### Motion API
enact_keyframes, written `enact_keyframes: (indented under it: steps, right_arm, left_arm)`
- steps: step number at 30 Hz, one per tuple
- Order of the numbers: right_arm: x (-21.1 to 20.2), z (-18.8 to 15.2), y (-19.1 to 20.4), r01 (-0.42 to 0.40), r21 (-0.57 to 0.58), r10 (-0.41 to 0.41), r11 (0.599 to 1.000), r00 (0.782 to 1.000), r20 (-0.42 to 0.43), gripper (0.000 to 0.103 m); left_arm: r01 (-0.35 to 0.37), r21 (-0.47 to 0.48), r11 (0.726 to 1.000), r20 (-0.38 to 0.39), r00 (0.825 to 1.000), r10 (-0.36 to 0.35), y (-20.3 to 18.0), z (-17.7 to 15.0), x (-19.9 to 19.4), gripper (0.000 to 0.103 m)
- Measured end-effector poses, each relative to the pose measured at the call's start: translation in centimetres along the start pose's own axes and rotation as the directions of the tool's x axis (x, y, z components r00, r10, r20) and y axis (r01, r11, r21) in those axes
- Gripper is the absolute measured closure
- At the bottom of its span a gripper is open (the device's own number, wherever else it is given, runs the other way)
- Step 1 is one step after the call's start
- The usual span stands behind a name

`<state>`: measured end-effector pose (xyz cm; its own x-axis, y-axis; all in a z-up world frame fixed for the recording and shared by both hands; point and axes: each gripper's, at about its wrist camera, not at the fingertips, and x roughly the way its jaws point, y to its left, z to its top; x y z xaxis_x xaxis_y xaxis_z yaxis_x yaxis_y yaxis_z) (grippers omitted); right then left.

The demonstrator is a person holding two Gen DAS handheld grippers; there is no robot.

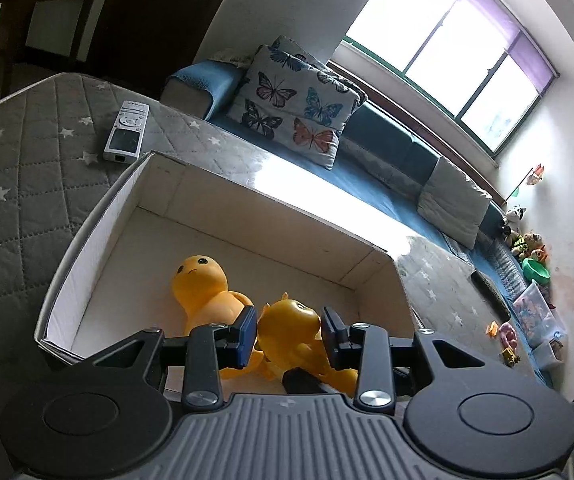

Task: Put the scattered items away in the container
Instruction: 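Carry the yellow duck with the right tool into the box and release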

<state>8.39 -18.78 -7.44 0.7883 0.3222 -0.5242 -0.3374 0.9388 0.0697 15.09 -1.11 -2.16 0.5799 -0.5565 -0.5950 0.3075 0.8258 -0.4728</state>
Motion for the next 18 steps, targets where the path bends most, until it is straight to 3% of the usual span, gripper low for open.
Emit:
enact_keyframes:
  steps: [18]
  right_arm:
    - [-2.0, -0.9, -0.3, 0.020, 0.020, -0.020, 1.000, 0.999, 0.025, 0.063]
  left_arm:
    - [-0.009, -0.014, 1.000, 0.020, 1.000, 0.009, 0.4, -0.6, -1.5, 0.067]
